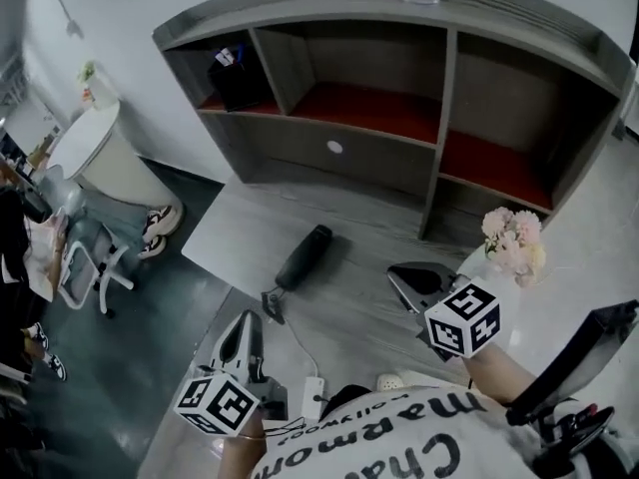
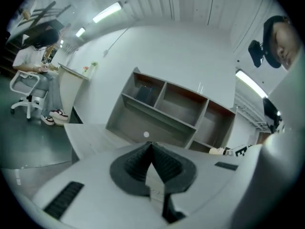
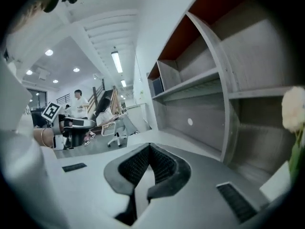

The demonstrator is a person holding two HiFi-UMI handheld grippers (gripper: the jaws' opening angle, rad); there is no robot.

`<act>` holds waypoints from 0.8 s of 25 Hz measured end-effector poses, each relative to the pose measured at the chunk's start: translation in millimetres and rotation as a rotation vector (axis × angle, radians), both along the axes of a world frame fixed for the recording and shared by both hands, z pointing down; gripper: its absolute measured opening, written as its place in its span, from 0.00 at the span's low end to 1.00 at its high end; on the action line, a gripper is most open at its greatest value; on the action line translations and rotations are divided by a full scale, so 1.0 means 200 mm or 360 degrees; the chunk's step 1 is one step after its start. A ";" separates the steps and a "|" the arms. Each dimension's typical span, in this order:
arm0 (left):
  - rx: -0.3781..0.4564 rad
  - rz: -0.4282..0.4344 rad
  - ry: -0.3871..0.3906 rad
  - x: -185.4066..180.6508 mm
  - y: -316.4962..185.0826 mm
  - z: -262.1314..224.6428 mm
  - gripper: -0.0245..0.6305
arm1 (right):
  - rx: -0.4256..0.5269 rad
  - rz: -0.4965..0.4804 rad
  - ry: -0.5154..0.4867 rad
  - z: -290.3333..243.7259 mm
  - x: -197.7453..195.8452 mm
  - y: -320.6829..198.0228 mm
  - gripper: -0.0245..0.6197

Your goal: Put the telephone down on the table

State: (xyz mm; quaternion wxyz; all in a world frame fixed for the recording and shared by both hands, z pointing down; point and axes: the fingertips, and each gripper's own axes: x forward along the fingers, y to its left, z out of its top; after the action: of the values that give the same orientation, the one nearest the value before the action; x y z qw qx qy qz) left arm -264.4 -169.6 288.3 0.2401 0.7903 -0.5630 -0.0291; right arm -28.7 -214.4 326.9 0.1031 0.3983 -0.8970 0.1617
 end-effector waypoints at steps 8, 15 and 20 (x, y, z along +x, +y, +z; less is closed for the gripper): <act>0.0101 -0.0042 -0.0083 -0.20 0.18 -0.15 0.05 | 0.0079 0.0043 0.0074 -0.11 -0.10 0.00 0.05; 0.0094 -0.0007 -0.0067 -0.36 0.27 -0.18 0.05 | 0.0061 0.0107 0.0085 -0.13 -0.22 0.13 0.05; 0.0121 0.0044 -0.0051 -0.41 0.30 -0.20 0.05 | 0.0067 0.0177 0.0092 -0.16 -0.25 0.21 0.05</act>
State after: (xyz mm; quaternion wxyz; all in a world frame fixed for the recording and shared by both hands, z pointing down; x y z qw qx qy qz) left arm -345.8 -109.0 248.0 0.2012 0.8069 -0.5543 -0.0346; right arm -78.0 -172.9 294.1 0.1115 0.4541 -0.8733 0.1366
